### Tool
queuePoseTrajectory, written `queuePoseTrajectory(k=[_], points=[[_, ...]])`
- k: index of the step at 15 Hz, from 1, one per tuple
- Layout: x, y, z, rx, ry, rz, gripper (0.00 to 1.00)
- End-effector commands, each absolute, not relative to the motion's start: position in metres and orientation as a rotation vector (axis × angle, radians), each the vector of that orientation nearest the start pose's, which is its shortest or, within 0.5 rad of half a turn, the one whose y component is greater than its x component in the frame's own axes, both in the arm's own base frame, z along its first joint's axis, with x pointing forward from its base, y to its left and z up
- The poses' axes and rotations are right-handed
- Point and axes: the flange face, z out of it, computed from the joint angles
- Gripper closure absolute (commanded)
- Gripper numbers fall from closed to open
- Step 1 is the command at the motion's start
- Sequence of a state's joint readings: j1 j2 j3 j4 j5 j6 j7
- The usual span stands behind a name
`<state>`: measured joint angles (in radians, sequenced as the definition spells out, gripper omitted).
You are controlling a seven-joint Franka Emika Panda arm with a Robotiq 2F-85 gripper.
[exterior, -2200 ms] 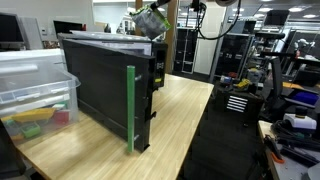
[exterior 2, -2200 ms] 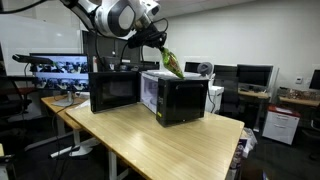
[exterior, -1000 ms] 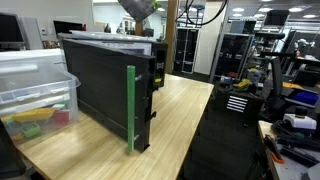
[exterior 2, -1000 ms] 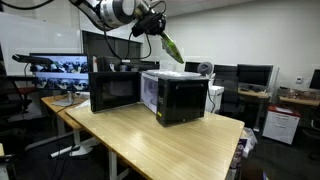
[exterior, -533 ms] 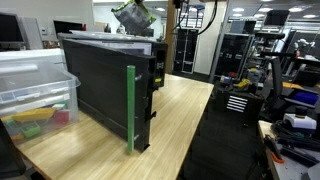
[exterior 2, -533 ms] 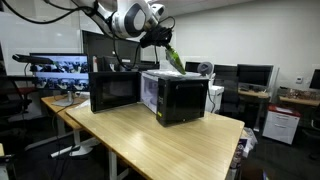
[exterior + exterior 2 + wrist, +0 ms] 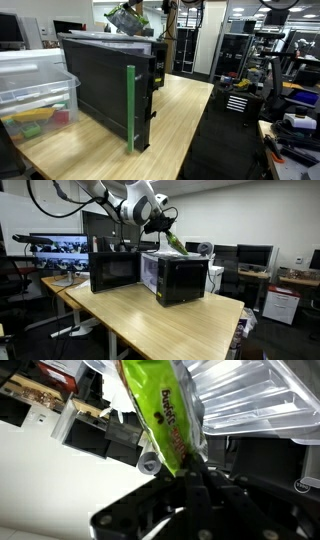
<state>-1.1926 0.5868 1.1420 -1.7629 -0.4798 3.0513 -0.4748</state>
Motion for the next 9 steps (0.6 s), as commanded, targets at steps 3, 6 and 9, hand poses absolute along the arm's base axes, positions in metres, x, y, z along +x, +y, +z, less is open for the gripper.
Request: queuePoseTrajectory(k=[3, 6, 9], points=[[0.6700, -0.1451, 0.5142, -2.685, -0.692, -1.670, 0.99], [0.6701, -0.1468, 0.5126, -2.688, -0.689, -1.668, 0.99], [0.6701, -0.1469, 0.5125, -2.688, -0.688, -1.667, 0.99]])
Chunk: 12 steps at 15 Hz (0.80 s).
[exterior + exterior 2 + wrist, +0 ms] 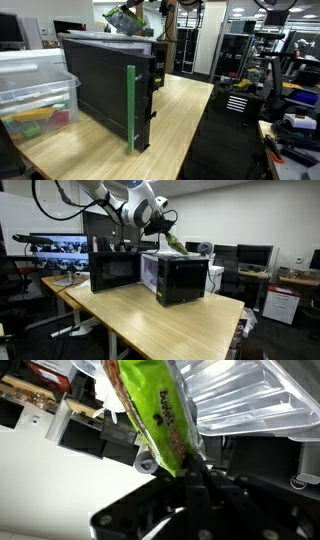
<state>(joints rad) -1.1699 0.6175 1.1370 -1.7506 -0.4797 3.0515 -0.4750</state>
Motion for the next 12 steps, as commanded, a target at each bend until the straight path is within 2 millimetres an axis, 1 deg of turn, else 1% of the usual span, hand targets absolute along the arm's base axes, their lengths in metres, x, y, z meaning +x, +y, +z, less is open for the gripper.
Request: queuePoseTrajectory(k=[1, 4, 5, 6, 7, 8, 9, 10, 11, 12], points=[[0.6701, -0.1469, 0.5125, -2.688, -0.688, -1.667, 0.99], [0.6701, -0.1469, 0.5125, -2.688, -0.688, -1.667, 0.99], [0.6701, -0.1470, 0.5125, -2.688, -0.688, -1.667, 0.74], [0.6701, -0.1473, 0.5122, -2.690, -0.691, -1.666, 0.73], [0.6700, -0.1475, 0.5121, -2.692, -0.689, -1.667, 0.66], [0.6698, -0.1472, 0.5120, -2.695, -0.695, -1.664, 0.56], [0.6698, -0.1466, 0.5122, -2.695, -0.698, -1.668, 0.49], [0.6696, -0.1467, 0.5122, -2.702, -0.696, -1.666, 0.38], [0.6703, -0.1483, 0.5108, -2.693, -0.686, -1.664, 0.31], [0.6704, -0.1483, 0.5104, -2.693, -0.686, -1.663, 0.51]])
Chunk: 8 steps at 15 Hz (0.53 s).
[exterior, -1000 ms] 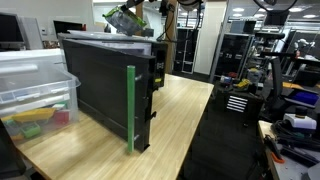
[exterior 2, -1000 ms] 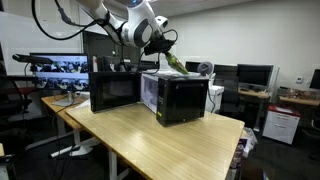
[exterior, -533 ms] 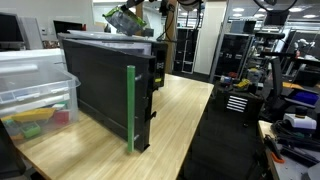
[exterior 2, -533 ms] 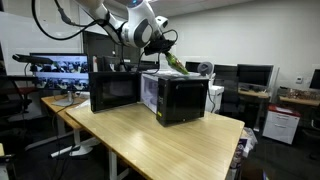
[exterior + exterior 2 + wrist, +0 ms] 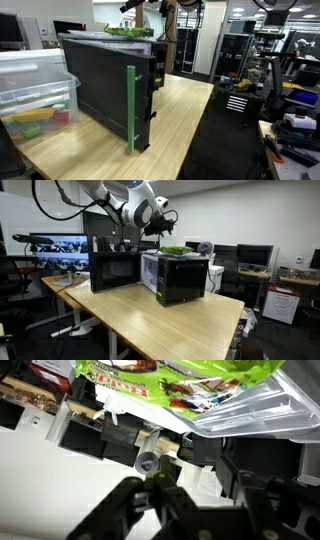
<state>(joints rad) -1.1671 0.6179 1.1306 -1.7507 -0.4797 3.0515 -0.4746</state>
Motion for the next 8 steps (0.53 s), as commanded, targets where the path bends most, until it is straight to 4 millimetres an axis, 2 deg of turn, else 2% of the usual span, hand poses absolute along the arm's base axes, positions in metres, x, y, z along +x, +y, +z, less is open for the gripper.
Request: queuePoseTrajectory(k=[1, 2, 3, 8], points=[[0.6704, -0.1485, 0.5101, -2.694, -0.686, -1.662, 0.42], [0.6704, -0.1486, 0.5101, -2.694, -0.686, -1.662, 0.33], [0.6704, -0.1486, 0.5100, -2.694, -0.685, -1.662, 0.31], [0.6704, -0.1486, 0.5099, -2.694, -0.685, -1.662, 0.31]])
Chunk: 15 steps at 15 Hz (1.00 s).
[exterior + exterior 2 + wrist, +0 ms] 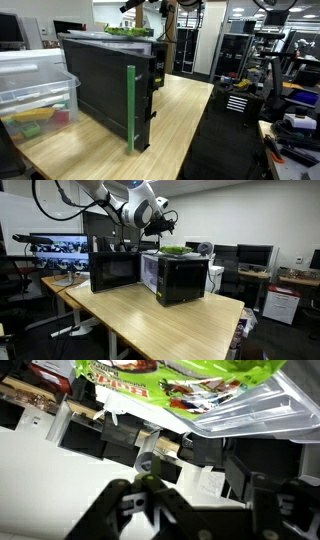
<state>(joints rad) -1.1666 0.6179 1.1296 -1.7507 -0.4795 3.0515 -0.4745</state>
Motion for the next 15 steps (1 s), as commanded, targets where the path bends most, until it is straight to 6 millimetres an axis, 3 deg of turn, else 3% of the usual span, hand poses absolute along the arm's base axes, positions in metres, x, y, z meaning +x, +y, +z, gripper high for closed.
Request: queuePoseTrajectory(k=[1, 3, 10, 15], points=[[0.670, -0.149, 0.510, -2.694, -0.685, -1.662, 0.08], [0.670, -0.144, 0.510, -2.686, -0.672, -1.664, 0.01], [0.663, -0.098, 0.519, -2.623, -0.798, -1.646, 0.00], [0.652, -0.062, 0.562, -2.496, -0.878, -1.580, 0.00]])
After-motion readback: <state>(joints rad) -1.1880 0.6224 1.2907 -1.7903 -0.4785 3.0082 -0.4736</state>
